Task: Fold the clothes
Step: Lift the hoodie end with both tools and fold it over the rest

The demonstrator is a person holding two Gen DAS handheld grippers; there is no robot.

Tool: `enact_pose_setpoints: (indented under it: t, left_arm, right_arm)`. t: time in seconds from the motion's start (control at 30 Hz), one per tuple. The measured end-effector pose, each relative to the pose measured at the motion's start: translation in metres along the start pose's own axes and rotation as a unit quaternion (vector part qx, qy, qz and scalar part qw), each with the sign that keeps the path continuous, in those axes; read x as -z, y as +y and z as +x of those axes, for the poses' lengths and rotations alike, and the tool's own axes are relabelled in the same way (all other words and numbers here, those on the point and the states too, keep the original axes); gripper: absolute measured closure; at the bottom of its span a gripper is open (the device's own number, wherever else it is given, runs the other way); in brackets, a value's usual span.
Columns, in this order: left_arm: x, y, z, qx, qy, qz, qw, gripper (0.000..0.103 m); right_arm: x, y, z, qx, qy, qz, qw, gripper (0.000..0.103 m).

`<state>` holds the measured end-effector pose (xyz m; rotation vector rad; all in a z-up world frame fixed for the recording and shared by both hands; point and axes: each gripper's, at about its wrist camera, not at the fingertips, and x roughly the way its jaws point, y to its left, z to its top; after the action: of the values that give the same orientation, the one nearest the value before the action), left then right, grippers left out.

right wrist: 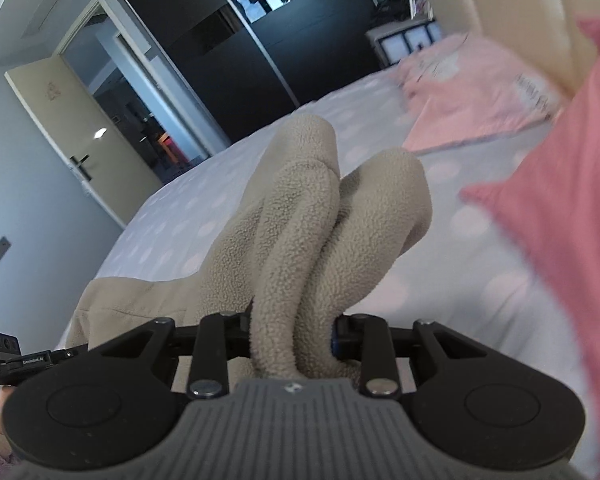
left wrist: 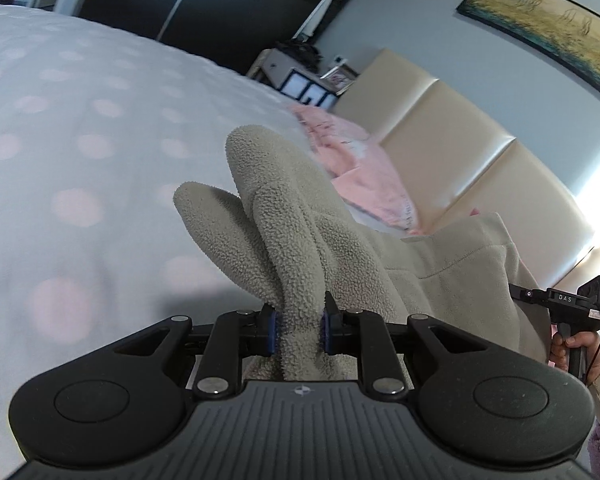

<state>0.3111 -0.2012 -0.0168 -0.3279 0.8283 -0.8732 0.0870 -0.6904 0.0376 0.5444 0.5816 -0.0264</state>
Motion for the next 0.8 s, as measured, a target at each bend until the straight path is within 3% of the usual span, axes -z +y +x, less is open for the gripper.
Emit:
enact_pose_setpoints:
  t: [0.3, 0.8]
  left_arm:
    - [-0.023, -0.044, 0.106, 0.023, -0.006, 0.008, 0.9997, 0.086]
    - [-0.022, -0.021, 0.188, -0.028, 0.026, 0.024, 0.999, 0.086]
  right_arm:
    - [-0.054, -0.078, 0.006, 0.04, -0.034, -0.019, 0.998, 0.07]
    - [-0.044, -0.161, 0.11, 0.035, -0.015, -0.001, 0.999, 0.07]
